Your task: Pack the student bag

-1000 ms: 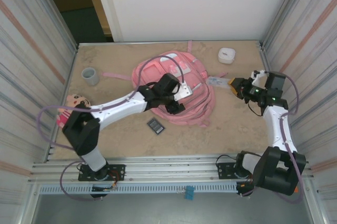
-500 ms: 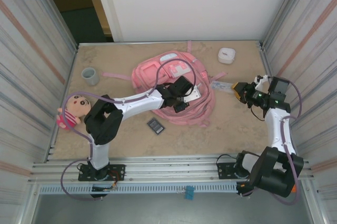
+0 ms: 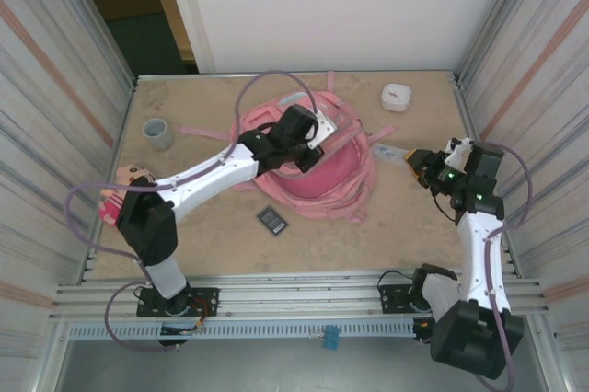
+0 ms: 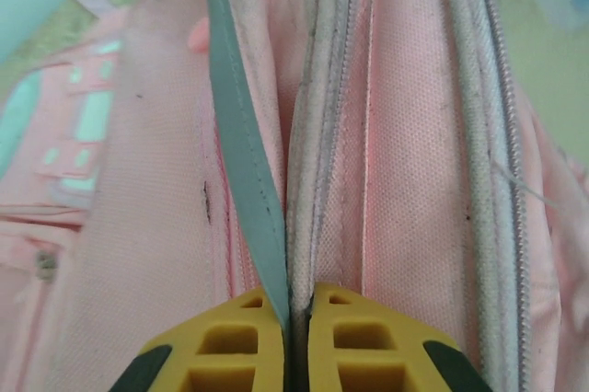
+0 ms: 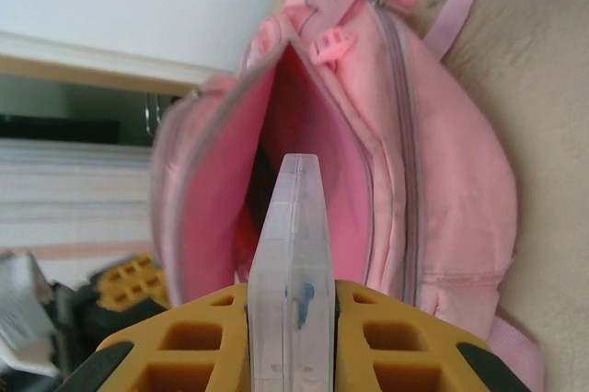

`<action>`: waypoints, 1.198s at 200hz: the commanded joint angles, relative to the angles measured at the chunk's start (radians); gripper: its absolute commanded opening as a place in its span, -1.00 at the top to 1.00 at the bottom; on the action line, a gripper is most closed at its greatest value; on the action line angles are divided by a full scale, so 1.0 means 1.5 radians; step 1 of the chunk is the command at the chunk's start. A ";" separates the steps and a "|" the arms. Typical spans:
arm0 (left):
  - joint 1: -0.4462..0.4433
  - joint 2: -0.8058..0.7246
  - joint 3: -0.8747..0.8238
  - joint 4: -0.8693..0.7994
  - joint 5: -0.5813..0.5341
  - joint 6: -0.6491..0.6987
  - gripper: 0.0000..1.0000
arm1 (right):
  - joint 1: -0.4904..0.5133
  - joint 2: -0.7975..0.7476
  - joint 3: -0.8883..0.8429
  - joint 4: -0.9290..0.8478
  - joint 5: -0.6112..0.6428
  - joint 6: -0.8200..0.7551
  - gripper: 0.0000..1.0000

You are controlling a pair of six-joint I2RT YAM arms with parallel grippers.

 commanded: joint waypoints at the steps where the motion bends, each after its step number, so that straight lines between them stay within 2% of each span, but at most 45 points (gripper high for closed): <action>1: 0.035 -0.053 -0.011 0.095 0.031 -0.083 1.00 | 0.075 -0.033 -0.028 0.047 0.087 0.069 0.79; 41: 0.065 -0.074 -0.024 0.131 0.067 -0.116 1.00 | 0.259 -0.037 -0.118 0.250 0.298 0.222 0.79; 67: 0.071 -0.075 -0.027 0.142 0.089 -0.123 1.00 | 0.367 0.020 -0.133 0.363 0.409 0.267 0.80; 89: 0.078 -0.076 -0.032 0.158 0.105 -0.135 1.00 | 0.425 0.095 -0.127 0.441 0.464 0.289 0.81; 129: 0.087 -0.075 -0.031 0.172 0.134 -0.146 1.00 | 0.492 0.238 -0.094 0.578 0.555 0.342 0.81; 156: 0.091 -0.072 -0.024 0.181 0.151 -0.150 1.00 | 0.515 0.352 -0.058 0.683 0.573 0.368 0.81; 239: 0.091 -0.067 -0.016 0.196 0.156 -0.157 1.00 | 0.563 0.608 0.082 0.729 0.576 0.425 0.64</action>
